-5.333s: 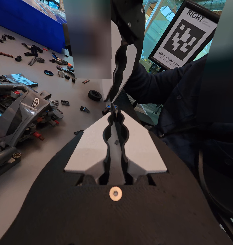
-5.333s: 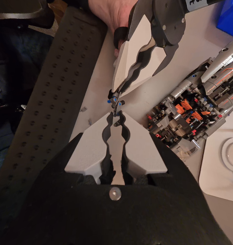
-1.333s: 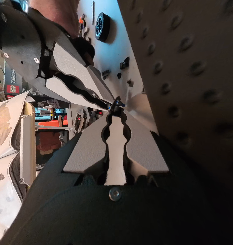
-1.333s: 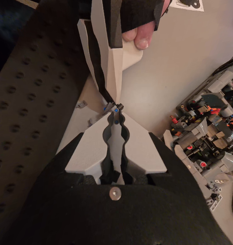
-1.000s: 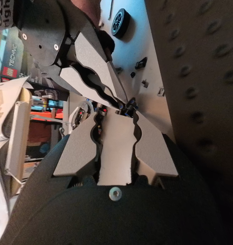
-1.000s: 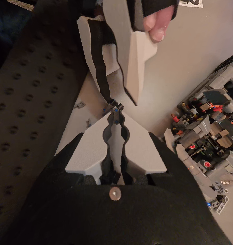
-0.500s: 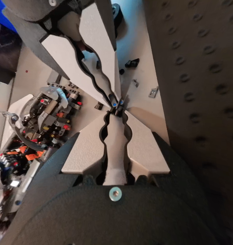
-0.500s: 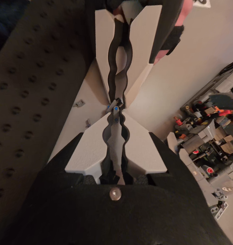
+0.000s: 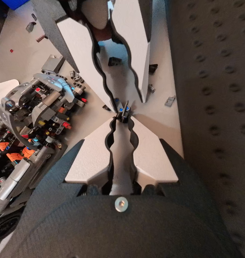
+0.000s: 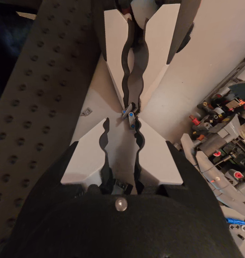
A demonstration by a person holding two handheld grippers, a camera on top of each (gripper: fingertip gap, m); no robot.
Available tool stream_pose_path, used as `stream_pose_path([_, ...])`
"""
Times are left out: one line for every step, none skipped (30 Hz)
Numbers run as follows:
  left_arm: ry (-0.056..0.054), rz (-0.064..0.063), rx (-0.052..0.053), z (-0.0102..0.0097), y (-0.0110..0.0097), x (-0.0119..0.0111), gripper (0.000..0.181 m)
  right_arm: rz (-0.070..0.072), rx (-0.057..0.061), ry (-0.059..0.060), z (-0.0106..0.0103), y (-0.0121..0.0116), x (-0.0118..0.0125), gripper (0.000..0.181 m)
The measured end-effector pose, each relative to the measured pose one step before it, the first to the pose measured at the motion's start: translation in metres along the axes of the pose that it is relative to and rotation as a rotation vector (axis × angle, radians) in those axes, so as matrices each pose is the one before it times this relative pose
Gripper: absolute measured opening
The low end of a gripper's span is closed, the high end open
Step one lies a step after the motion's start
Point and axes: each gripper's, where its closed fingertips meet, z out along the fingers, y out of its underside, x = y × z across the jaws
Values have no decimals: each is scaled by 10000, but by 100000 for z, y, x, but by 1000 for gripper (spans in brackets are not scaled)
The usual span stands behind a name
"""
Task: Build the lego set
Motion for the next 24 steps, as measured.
stream_pose_path([55, -89, 20, -14, -30, -2, 15, 83, -50, 192, 99, 47, 390, 31])
stream_pose_path([31, -70, 39, -41, -41, -34, 14, 149, 25, 151, -20, 21, 410, 22])
stream_pose_path([-5, -95, 30, -47, -29, -107, 14, 169, 85, -2, -68, -31, 228, 17])
stream_pose_path([44, -118, 69, -63, -75, -60, 14, 107, 111, -67, -86, -74, 54, 17])
stream_pose_path([38, -115, 48, -58, -54, -67, 14, 34, 82, -4, -51, -78, 54, 16])
stream_pose_path([-8, -24, 6, -28, -2, -51, 14, 11, 4, 9, 7, -10, 27, 15])
stream_pose_path([2, 96, -13, 23, 28, 67, 14, 35, -47, -31, 33, 38, -35, 15])
stream_pose_path([-13, 123, -74, 104, 72, 63, 15, 18, -58, -34, 65, 52, -64, 15])
stream_pose_path([-62, 95, -80, 121, 71, -25, 15, -64, -40, 20, 83, 31, -22, 15])
stream_pose_path([20, 100, -4, 90, -55, 79, 17, -109, 6, 7, 67, -74, -100, 15])
stream_pose_path([81, 68, -47, 97, 1, 140, 18, -66, -9, 5, 71, -85, -94, 15])
stream_pose_path([-17, 21, -89, 134, 85, -10, 18, 6, -29, 55, 65, -45, 37, 16])
stream_pose_path([5, 50, -6, 36, -79, 23, 18, 28, -14, 16, 38, -38, -11, 15])
stream_pose_path([-3, 74, -56, 1, -26, 33, 17, -4, -27, -13, -4, 4, -38, 16])
stream_pose_path([-5, 52, -66, 20, -13, 18, 17, -10, -39, 18, -40, 52, 11, 16])
stream_pose_path([-16, -43, -70, 22, -14, -35, 17, 47, -12, 33, -56, 47, 73, 17])
stream_pose_path([-20, -151, -45, -14, -31, -126, 17, 102, 40, 4, -92, 3, 84, 18])
stream_pose_path([-117, -168, 40, -132, -87, -335, 15, 105, 83, 23, -176, -48, 116, 21])
stream_pose_path([-54, -201, 71, -178, -41, -326, 14, 69, 116, 75, -274, -113, 197, 25])
stream_pose_path([114, -334, 188, -177, -122, -179, 14, 35, 168, 70, -398, -194, 182, 27])
stream_pose_path([147, -488, 300, -221, -254, -251, 13, 18, 216, 86, -458, -275, 213, 27])
stream_pose_path([79, -504, 319, -310, -273, -429, 13, -20, 208, 181, -474, -286, 318, 28])
stream_pose_path([144, -494, 340, -347, -306, -383, 13, -44, 143, 227, -409, -221, 368, 31])
stream_pose_path([261, -548, 393, -363, -414, -236, 13, -55, 26, 177, -286, -70, 247, 33])
